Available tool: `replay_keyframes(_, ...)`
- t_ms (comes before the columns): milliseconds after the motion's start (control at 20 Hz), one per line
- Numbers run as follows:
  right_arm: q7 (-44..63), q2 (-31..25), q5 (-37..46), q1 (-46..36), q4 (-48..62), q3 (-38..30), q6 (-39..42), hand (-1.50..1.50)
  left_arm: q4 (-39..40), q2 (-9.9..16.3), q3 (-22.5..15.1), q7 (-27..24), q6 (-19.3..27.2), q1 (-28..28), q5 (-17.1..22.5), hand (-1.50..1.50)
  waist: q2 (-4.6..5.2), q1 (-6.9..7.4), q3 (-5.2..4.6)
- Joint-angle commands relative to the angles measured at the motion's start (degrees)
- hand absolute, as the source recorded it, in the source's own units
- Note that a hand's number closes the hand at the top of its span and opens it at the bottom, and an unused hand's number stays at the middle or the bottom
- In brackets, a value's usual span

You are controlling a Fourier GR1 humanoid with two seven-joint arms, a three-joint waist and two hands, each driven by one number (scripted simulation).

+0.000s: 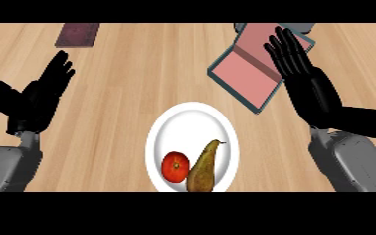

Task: Pick the pear from the plate and place it in the cardboard box

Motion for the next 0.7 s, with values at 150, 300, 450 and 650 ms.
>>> replay_keyframes(150,13.3,-7.4,17.7,-2.6,-7.5,1.7,-18.0,-1.50,-3.3,2.9,-3.1,-5.7,-3.8,0.2,-4.8,0.00,-3.53,-1.51,0.87)
replay_keyframes(300,19.4,-19.6,28.2,-1.3,-1.9,4.1,-15.6,-1.50,-3.5,4.2,-4.1,-6.2,-4.6,-0.6,-6.5,0.00,-4.32,-5.39,-0.66)
replay_keyframes(450,28.9,-21.6,34.5,-1.2,-7.6,6.6,-19.3,-1.50,-4.5,4.2,-5.6,-8.4,-5.4,0.6,-7.8,0.00,-4.15,-4.78,0.39)
replay_keyframes(650,38.3,-27.0,45.4,-1.8,-16.1,13.8,-15.8,-1.50,-5.7,4.2,-6.6,-10.2,-5.7,1.5,-9.1,0.00,-3.43,-2.88,0.74)
